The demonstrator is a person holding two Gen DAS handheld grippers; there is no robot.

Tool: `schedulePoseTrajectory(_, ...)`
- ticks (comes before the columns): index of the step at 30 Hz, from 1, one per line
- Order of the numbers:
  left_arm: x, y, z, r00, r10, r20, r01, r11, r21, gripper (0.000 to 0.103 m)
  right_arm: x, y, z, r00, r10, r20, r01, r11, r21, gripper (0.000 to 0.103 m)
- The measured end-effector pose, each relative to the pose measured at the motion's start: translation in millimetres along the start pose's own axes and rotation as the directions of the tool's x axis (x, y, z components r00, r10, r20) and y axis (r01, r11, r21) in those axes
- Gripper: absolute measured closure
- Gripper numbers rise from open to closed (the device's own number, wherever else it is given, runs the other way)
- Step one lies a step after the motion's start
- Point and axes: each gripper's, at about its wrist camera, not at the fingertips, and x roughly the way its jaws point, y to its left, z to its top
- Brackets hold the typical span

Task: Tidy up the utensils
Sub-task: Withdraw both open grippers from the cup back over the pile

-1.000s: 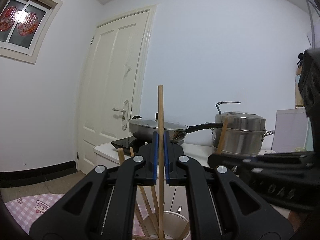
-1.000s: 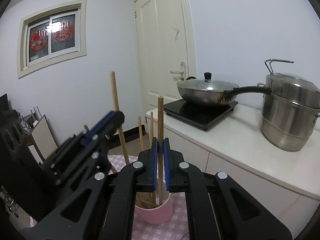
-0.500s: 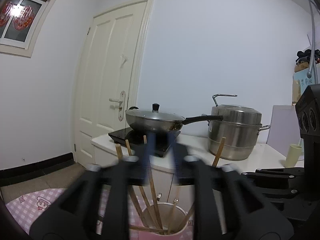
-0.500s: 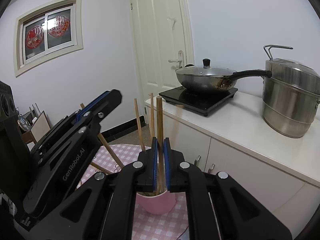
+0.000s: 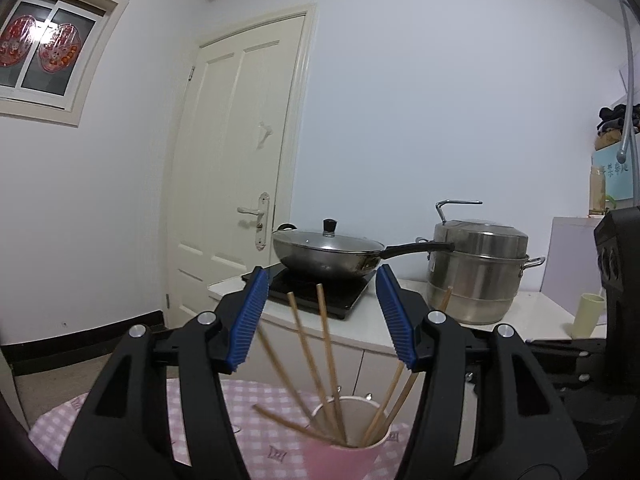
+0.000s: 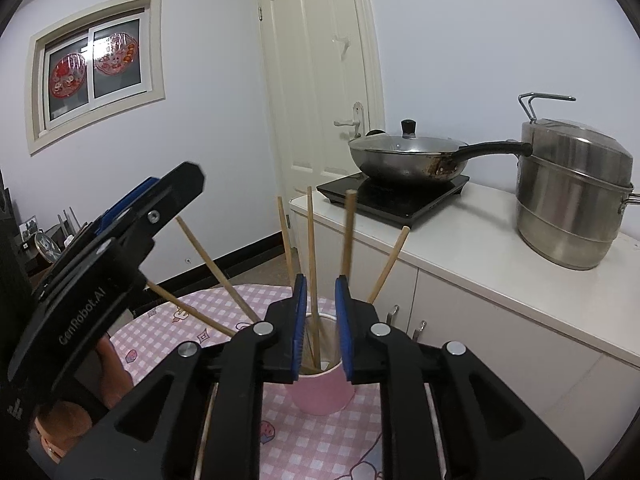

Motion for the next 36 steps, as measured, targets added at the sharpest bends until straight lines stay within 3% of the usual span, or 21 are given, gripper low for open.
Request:
schedulePoseTrajectory(11, -34.6, 31.0, -5.4, 0.995, 0.04, -0.096, -0.039, 0.999, 0.004, 0.045, -22.9, 24.5, -7.1, 1.0, 0.009, 0.017, -0.008, 1.0, -0.025, 0.084)
schedulePoseTrajectory(20, -69.4, 61.2, -15.1, 0.98, 0.083, -0.182, -0.085, 0.996, -0.002, 0.045, -34.8, 53.8, -19.6, 0.999, 0.034, 0.018, -0.032, 0.997, -0.07, 0.081)
schedulePoseTrajectory(28, -90.8, 89.2, -35.5, 0.948, 0.138, -0.287, -0.146, 0.989, -0.008, 0.042, -32.2, 80.7, -39.7, 0.998, 0.066, -0.018, -0.067, 0.992, -0.104, 0.081)
schedulePoseTrajectory(36, -96.3, 123.8, -71.5, 0.896, 0.144, -0.419, -0.184, 0.981, -0.056, 0.042, -2.9, 114.7, -66.2, 0.989, 0.101, -0.103, -0.117, 0.98, -0.16, 0.081)
